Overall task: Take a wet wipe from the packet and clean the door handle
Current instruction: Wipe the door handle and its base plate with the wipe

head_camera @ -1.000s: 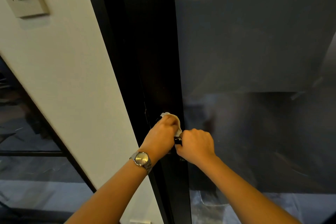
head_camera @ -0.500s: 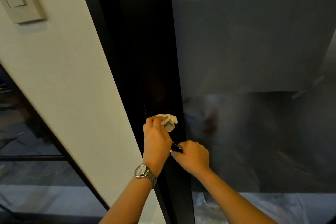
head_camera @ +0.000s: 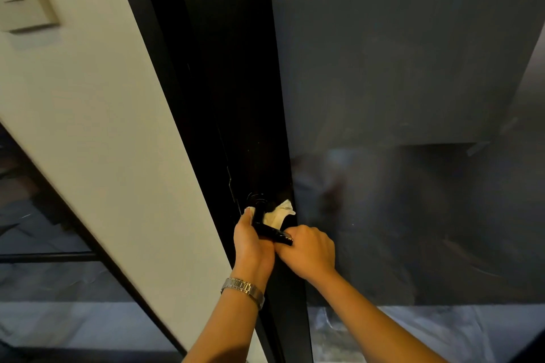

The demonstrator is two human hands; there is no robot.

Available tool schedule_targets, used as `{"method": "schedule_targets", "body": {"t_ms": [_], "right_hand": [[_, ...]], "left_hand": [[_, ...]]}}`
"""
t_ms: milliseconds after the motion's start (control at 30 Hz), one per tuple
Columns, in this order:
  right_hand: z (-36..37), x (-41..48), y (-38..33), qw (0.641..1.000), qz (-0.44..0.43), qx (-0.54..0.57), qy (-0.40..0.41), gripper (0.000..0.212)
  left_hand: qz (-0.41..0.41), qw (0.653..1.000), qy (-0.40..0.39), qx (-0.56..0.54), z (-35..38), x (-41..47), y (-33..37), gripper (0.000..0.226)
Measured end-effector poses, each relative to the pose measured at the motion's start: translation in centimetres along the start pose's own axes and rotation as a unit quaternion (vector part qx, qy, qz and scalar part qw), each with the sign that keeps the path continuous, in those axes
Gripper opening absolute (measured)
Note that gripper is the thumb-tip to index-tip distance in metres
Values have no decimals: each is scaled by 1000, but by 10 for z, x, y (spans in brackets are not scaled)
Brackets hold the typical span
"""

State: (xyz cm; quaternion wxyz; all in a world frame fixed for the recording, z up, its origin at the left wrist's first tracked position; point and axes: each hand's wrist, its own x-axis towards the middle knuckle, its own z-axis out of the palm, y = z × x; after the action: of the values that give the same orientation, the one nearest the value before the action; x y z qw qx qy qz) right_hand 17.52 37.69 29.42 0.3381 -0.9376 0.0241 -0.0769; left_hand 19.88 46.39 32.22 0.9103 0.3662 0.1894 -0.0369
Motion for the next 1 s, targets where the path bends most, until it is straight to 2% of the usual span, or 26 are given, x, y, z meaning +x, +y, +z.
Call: {"method": "schedule_targets", "body": {"t_ms": [67, 167, 233, 300, 367, 433, 533, 633, 667, 700, 767, 867, 967, 1000], "right_hand": [[0, 0, 1, 1000, 2, -3, 1, 38], [2, 0, 2, 1000, -4, -6, -3, 37], [3, -1, 2, 1000, -6, -4, -3, 37], [3, -1, 3, 1000, -6, -2, 2, 38], [3, -1, 4, 1000, -8, 0, 3, 41], [3, -2, 4, 1000, -12, 12, 9, 44], [3, -1, 5, 1000, -13, 17, 12, 46], [3, -1, 5, 1000, -10, 14, 16, 46], [3, 0, 5, 1000, -10, 12, 16, 45], [3, 0, 5, 1000, -10, 12, 14, 44], [4, 0, 5, 1000, -11, 15, 11, 43], [5, 0, 5, 1000, -11, 13, 8, 41], [4, 0, 6, 1000, -17, 13, 5, 42], [4, 0, 6, 1000, -19, 12, 4, 42]], "left_hand": [[-10, 1000, -7, -16, -6, 4, 0, 35], [6, 1000, 7, 25, -8, 6, 2, 31], [35, 992, 10, 118, -7, 4, 1, 25], [88, 966, 14, 244, -7, 2, -3, 25], [185, 898, 27, 397, -9, 0, -4, 28], [274, 822, 35, 498, -8, -3, 0, 35], [357, 736, 39, 574, -2, -6, 4, 41], [437, 649, -6, 622, -1, -6, 3, 34], [448, 631, -16, 633, -1, -4, 5, 32], [452, 626, -17, 636, -1, -2, 7, 30], [451, 647, 0, 614, 0, 0, 11, 26], [436, 695, 35, 571, 1, 1, 11, 25], [371, 753, 69, 540, -1, 0, 10, 30], [355, 762, 76, 537, -1, 0, 9, 32]]}}
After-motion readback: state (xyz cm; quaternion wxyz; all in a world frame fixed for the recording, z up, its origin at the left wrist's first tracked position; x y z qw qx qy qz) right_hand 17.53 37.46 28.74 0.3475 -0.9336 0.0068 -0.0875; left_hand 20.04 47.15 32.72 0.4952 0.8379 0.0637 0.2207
